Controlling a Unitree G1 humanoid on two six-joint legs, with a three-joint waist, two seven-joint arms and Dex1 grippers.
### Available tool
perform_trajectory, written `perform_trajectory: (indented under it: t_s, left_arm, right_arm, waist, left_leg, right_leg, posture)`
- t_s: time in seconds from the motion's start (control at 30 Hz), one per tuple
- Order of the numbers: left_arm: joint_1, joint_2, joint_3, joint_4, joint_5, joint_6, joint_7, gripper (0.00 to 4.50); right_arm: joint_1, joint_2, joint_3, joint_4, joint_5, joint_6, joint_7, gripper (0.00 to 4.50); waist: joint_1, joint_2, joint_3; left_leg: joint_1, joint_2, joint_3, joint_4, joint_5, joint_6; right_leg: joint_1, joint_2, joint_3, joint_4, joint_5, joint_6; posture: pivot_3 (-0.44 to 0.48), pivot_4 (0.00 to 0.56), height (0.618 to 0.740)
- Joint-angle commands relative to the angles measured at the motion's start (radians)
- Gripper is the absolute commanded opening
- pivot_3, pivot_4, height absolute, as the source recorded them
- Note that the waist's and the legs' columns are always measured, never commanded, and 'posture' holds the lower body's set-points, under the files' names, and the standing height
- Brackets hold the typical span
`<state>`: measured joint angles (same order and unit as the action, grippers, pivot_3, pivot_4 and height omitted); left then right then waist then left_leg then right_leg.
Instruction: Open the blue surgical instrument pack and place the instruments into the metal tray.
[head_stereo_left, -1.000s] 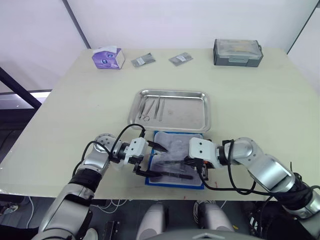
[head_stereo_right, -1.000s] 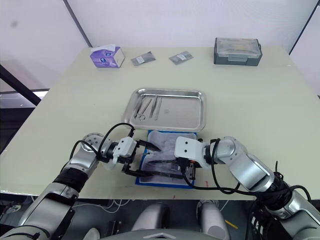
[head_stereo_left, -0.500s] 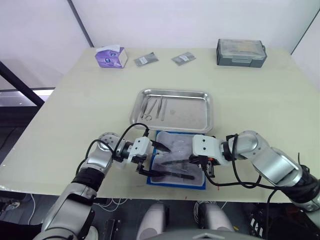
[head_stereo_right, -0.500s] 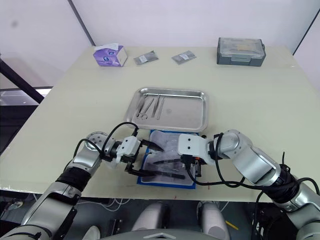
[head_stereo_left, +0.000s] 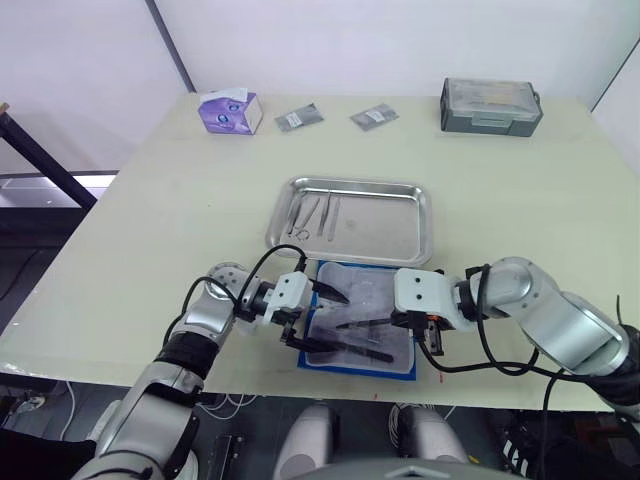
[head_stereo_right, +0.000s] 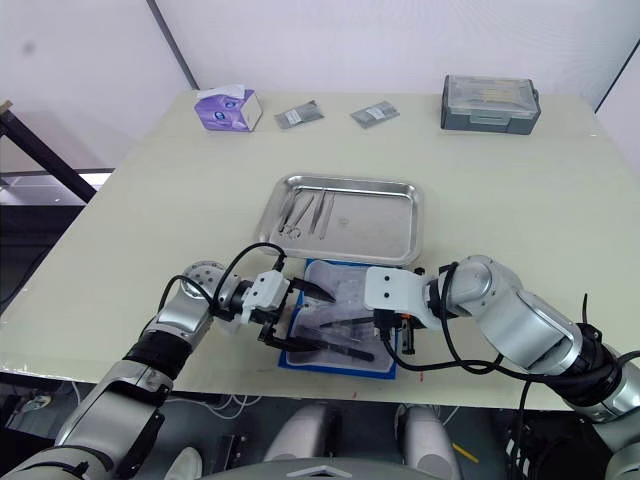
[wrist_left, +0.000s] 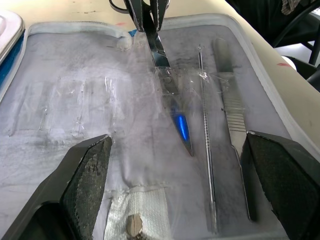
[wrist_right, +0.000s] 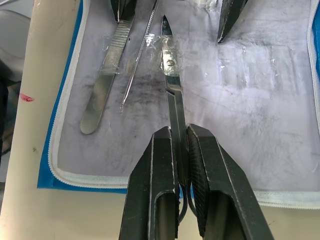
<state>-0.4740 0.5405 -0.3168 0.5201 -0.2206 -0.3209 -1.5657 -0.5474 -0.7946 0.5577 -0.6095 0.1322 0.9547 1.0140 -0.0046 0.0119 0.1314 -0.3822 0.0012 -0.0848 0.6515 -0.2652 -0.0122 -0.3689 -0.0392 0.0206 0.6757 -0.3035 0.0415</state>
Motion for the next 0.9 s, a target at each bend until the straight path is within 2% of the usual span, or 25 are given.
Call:
perform_trajectory:
  t_s: [0.03,0.37,0.6,0.73,0.9]
  left_arm:
    - [0.040,-0.021,-0.077,0.070,0.103,0.017,0.002,4.50]
    - [0.038,-0.032,-0.081,0.059,0.106,0.032,0.003,4.50]
    - [0.034,-0.046,-0.081,0.092,0.108,0.013,-0.008,4.50]
    - [0.027,-0.059,-0.085,0.111,0.114,0.005,-0.008,4.50]
    - [0.014,-0.077,-0.091,0.129,0.120,0.001,-0.006,4.50]
  right_arm:
    - [0.019,-0.027,-0.086,-0.042,0.019,-0.043,-0.013,0.02]
    - [0.185,-0.169,-0.260,-0.027,0.066,-0.209,0.030,0.02]
    - [0.249,-0.235,-0.395,-0.019,0.133,-0.263,0.080,0.02]
    - [0.231,-0.226,-0.456,-0.009,0.181,-0.230,0.072,0.02]
    - [0.143,-0.149,-0.502,0.025,0.267,-0.122,0.007,0.02]
  waist:
    - [0.001,0.000,0.000]
    - [0.003,0.000,0.000]
    - [0.008,0.001,0.000]
    - [0.012,0.001,-0.001]
    - [0.019,0.002,-0.001]
  left_leg:
    - [0.000,0.000,0.000,0.000,0.000,0.000]
    - [0.002,0.000,0.000,0.000,-0.001,0.001]
    - [0.002,0.000,0.000,0.000,-0.001,0.002]
    - [0.002,0.000,0.000,0.000,-0.001,0.002]
    - [0.003,-0.001,0.000,0.000,-0.001,0.002]
  right_leg:
    - [0.000,0.000,0.000,0.000,0.000,0.000]
    - [0.005,0.000,-0.001,-0.004,0.000,0.000]
    - [0.008,0.000,-0.003,-0.007,0.000,0.001]
    - [0.008,0.000,-0.003,-0.007,0.000,0.001]
    - [0.009,-0.001,-0.002,-0.008,0.000,0.001]
  posture:
    - [0.000,0.150,0.734]
    - [0.000,0.150,0.734]
    - [0.000,0.150,0.734]
    - [0.000,0.150,0.734]
    - [0.000,0.150,0.734]
